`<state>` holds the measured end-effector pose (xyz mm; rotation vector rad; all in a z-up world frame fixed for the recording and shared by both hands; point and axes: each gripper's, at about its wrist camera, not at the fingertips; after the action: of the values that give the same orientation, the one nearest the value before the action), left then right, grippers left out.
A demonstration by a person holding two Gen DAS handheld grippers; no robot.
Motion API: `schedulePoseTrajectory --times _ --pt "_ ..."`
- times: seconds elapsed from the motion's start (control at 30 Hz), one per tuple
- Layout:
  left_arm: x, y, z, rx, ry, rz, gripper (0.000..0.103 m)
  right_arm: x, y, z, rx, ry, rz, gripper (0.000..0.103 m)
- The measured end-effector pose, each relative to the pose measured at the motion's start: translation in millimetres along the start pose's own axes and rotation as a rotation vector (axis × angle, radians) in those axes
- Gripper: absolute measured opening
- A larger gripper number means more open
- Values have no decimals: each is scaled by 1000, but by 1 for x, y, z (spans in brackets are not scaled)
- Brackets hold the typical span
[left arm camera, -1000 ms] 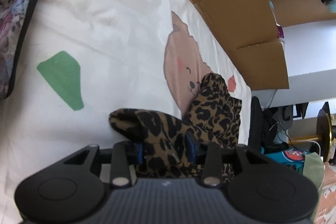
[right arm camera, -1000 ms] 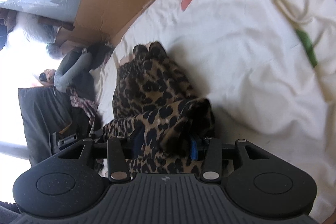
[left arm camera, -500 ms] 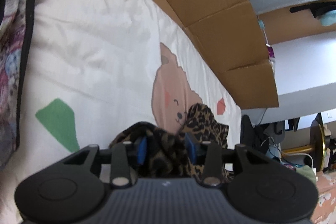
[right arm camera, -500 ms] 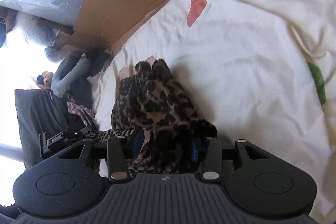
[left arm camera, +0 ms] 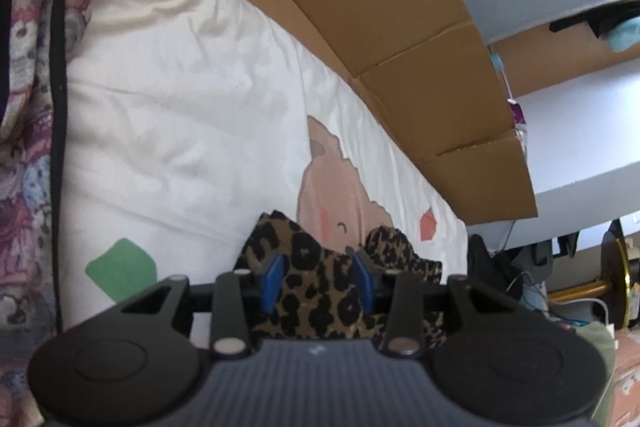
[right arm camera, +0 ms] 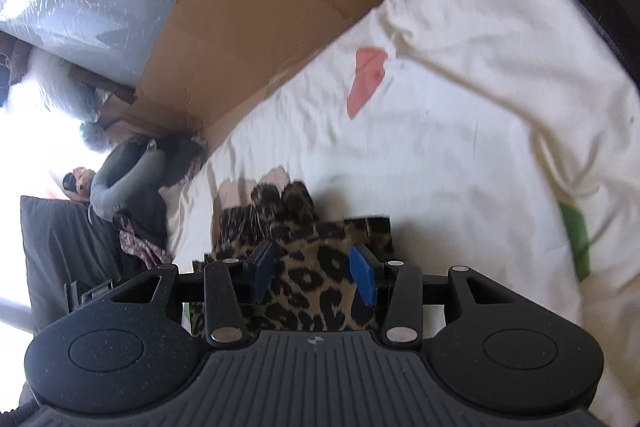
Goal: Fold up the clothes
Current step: 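Lower the folded trousers onto the duvet with both tools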
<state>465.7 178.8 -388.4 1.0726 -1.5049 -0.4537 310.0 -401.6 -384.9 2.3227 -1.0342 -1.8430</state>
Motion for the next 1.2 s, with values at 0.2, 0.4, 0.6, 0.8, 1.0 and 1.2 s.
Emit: schedulePoseTrajectory --times 0.2,0.4,0.6,0.8,1.0,1.2 --pt "1 -5 4 -3 -46 -61 40 2 9 4 16 28 49 49" --pt "9 -16 5 -5 -151 -147 40 5 0 9 -20 80 119 49" --pt "17 -28 2 16 -249 -218 40 1 -13 8 -43 144 146 48" --pt "23 -38 -2 23 -293 -221 40 0 -20 5 -67 173 156 31" --pt "29 -43 -3 26 -341 -220 8 -5 -22 3 -75 207 159 4" --pt "30 -31 -1 74 -367 -235 4 -17 -16 3 -42 255 155 0"
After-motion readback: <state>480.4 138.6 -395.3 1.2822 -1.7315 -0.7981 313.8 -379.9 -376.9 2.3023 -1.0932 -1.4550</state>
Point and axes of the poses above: each gripper's, at about its wrist camera, not at the fingertips, and y roughly against the way its jaws point, x to its right, z to its underside, and after that the axes turned 14 degrees about -z, right-handed
